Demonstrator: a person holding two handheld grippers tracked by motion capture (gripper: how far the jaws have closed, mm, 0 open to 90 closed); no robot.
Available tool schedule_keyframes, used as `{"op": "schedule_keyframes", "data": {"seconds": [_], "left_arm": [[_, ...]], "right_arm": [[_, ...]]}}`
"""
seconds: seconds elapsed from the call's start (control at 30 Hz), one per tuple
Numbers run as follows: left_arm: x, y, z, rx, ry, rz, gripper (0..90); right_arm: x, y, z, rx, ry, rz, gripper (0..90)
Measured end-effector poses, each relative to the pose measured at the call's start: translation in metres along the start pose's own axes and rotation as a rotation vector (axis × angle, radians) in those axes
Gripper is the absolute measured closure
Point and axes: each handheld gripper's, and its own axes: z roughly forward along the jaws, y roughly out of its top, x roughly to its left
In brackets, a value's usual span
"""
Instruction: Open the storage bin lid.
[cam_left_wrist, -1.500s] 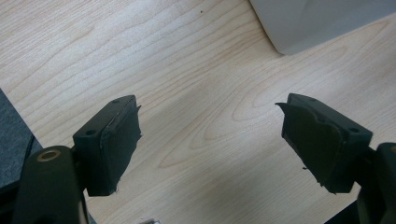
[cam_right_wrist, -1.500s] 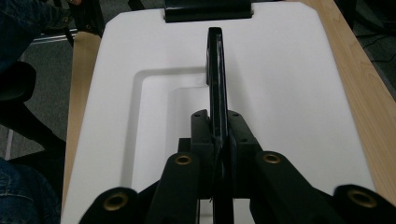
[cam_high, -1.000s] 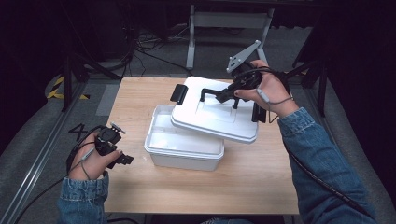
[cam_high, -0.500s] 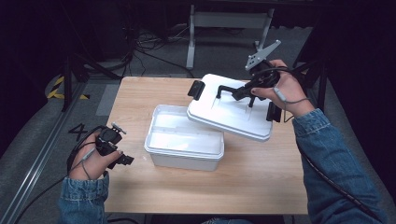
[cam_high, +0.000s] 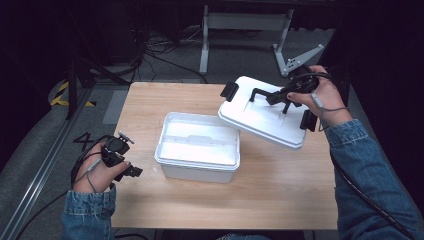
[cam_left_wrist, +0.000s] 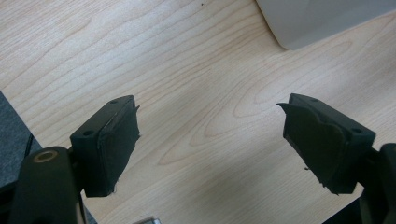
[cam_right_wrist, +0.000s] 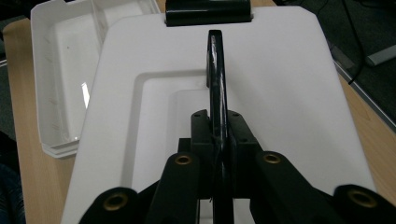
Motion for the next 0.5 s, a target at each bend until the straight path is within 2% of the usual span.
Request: {"op": "schedule_keyframes", "data": {"seconds": [0.27, 0.5], "left_arm": [[-0.001, 0.001, 0.002, 0.006, 0.001, -0.005, 19.1], [-0.002, 0.002, 0.003, 0.013, -0.002, -0.006, 19.1]], "right_arm": [[-0.019, -0.021, -0.009, -0.004, -0.034, 0.062, 84.5], [-0.037, -0.041, -0.003, 0.017, -0.055, 0.111, 84.5]]}}
